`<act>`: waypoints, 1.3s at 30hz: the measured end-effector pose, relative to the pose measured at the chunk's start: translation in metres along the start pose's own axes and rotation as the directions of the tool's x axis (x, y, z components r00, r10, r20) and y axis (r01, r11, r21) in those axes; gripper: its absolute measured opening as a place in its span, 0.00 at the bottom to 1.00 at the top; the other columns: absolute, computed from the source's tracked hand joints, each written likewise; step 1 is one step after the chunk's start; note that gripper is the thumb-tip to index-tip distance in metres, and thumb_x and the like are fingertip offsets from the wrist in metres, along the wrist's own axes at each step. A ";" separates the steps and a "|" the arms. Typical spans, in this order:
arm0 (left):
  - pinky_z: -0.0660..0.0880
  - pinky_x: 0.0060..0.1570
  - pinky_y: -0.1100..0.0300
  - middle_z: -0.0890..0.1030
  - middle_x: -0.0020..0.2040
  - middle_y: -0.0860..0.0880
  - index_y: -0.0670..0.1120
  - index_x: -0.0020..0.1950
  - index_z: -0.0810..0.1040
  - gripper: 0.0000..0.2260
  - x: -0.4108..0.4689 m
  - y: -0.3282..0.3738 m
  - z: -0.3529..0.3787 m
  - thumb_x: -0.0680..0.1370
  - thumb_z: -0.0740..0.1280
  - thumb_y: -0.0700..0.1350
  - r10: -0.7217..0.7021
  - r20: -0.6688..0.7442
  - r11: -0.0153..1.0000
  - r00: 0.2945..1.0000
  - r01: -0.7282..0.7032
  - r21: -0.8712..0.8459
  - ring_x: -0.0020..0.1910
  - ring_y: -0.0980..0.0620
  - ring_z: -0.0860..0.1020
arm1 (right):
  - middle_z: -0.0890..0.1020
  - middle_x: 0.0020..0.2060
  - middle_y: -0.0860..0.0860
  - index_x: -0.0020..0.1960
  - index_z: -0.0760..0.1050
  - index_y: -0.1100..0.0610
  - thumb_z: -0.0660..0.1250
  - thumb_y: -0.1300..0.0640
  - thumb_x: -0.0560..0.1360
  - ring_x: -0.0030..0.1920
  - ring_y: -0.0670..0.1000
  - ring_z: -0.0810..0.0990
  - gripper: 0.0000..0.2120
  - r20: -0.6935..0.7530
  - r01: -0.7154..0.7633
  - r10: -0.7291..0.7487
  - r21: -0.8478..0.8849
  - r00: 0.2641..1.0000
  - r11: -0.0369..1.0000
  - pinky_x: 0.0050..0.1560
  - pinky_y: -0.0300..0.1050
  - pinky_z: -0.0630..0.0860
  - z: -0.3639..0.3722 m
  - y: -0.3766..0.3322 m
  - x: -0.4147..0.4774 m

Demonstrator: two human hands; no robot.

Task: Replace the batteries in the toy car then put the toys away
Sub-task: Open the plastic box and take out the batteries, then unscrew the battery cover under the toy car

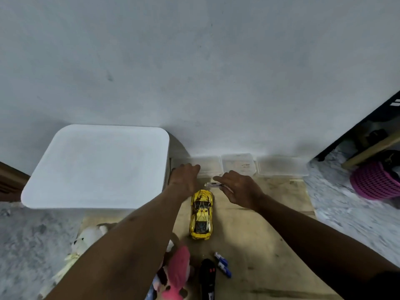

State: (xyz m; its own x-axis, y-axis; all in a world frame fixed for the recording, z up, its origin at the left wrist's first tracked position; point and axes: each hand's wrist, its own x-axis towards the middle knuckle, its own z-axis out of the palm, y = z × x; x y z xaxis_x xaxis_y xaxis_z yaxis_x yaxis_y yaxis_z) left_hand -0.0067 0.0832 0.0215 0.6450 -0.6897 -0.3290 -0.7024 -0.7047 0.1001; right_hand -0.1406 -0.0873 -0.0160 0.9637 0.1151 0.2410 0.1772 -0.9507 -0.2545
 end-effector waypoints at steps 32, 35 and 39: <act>0.77 0.52 0.53 0.70 0.59 0.42 0.57 0.51 0.71 0.10 -0.060 0.027 0.009 0.74 0.69 0.47 0.033 0.085 0.590 0.996 0.049 -0.806 0.53 0.41 0.75 | 0.81 0.56 0.46 0.62 0.77 0.46 0.66 0.50 0.77 0.55 0.52 0.80 0.14 0.041 -0.605 0.604 -0.004 0.796 0.796 0.51 0.45 0.75 -0.044 -0.030 -0.008; 0.78 0.48 0.54 0.73 0.59 0.41 0.56 0.54 0.75 0.13 -0.065 0.026 -0.009 0.72 0.71 0.43 0.020 -0.001 0.509 1.000 -0.011 -0.861 0.53 0.41 0.77 | 0.82 0.55 0.46 0.62 0.77 0.46 0.67 0.50 0.77 0.52 0.51 0.81 0.14 -0.025 -0.653 0.654 0.049 0.756 0.756 0.48 0.43 0.75 -0.055 -0.050 -0.004; 0.78 0.58 0.48 0.74 0.63 0.45 0.56 0.68 0.74 0.29 -0.079 0.024 -0.026 0.69 0.75 0.40 -0.023 -0.092 0.349 0.995 -0.078 -0.934 0.57 0.44 0.77 | 0.83 0.50 0.44 0.62 0.77 0.45 0.67 0.49 0.76 0.48 0.49 0.81 0.14 -0.120 -0.698 0.714 0.156 0.689 0.699 0.44 0.42 0.72 -0.069 -0.078 -0.003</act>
State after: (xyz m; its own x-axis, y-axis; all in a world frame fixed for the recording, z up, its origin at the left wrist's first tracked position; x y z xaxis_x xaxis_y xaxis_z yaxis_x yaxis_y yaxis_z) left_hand -0.0670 0.1161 0.0747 0.6860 -0.6857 -0.2433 -0.0150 -0.3476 0.9375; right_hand -0.1711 -0.0339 0.0680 0.7669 -0.6344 0.0967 -0.5171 -0.7001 -0.4924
